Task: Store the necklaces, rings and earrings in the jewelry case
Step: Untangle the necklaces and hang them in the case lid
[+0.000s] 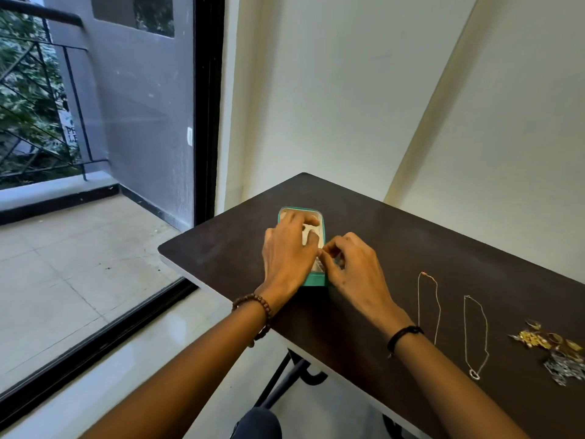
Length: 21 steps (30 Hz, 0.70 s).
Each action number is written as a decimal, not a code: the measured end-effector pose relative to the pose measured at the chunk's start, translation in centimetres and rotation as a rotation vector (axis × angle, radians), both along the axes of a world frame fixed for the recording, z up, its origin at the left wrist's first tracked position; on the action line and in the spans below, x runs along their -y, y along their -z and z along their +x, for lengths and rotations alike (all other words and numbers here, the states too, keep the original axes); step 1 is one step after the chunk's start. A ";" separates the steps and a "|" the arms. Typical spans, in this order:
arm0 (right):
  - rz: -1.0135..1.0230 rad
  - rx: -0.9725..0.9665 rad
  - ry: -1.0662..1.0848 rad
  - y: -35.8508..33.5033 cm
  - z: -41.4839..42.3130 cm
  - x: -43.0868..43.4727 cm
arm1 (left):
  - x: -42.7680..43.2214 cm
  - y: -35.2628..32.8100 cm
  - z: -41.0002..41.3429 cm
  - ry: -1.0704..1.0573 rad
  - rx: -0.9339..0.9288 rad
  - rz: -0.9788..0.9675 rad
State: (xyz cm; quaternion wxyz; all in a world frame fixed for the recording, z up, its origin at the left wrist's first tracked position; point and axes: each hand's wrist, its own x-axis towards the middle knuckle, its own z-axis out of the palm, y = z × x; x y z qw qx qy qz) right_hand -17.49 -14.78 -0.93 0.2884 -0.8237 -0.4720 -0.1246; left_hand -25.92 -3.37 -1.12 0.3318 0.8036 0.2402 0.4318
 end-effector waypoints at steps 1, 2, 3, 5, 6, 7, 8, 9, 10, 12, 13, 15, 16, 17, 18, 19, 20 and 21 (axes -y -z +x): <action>0.025 0.004 -0.007 -0.2 0.0 0.4 | 0.6 -0.4 0.2 0.021 -0.023 -0.002; 0.053 0.008 -0.014 -0.4 0.1 0.8 | 1.2 -0.8 0.4 0.045 -0.034 -0.007; 0.076 0.011 -0.019 -0.5 0.2 1.1 | 1.7 -1.2 0.6 0.071 -0.030 -0.015; 0.100 0.017 -0.011 -0.7 0.5 2.1 | 2.7 -1.7 1.3 0.130 -0.017 -0.028; 0.105 0.021 -0.001 -0.7 0.8 2.6 | 3.2 -1.9 1.7 0.158 -0.018 -0.028; 0.108 0.023 0.012 -0.7 1.1 3.2 | 3.7 -2.1 2.1 0.182 -0.022 -0.022; 0.108 0.021 0.026 -0.6 1.5 3.8 | 4.1 -2.1 2.5 0.205 -0.024 -0.016; 0.106 0.019 0.042 -0.5 1.9 4.5 | 4.6 -2.2 2.9 0.226 -0.029 -0.011; 0.106 0.018 0.057 -0.5 2.3 5.3 | 5.1 -2.3 3.4 0.244 -0.034 -0.008; 0.103 0.017 0.089 -0.3 3.4 7.0 | 6.3 -2.5 4.5 0.277 -0.049 -0.005; 0.096 0.014 0.107 -0.3 3.9 7.8 | 6.8 -2.6 5.1 0.288 -0.058 -0.002; 0.074 0.010 0.159 -0.3 5.3 9.5 | 8.1 -2.7 6.4 0.313 -0.091 0.007; 0.057 0.007 0.190 -0.2 6.1 10.4 | 8.7 -2.7 7.2 0.326 -0.109 0.014; 0.041 0.003 0.220 -0.2 7.0 11.2 | 9.3 -2.7 7.9 0.340 -0.128 0.019; 0.024 -0.001 0.246 -0.2 7.7 11.8 | 9.8 -2.5 8.6 0.353 -0.145 0.021; -0.001 -0.005 0.275 -0.1 8.6 12.6 | 10.3 -2.4 9.5 0.370 -0.166 0.021; -0.036 -0.007 0.309 -0.1 9.3 13.2 | 10.8 -2.0 10.4 0.388 -0.196 0.019; -0.076 -0.005 0.345 0.0 10.0 13.9 | 11.2 -1.7 11.3 0.406 -0.231 0.016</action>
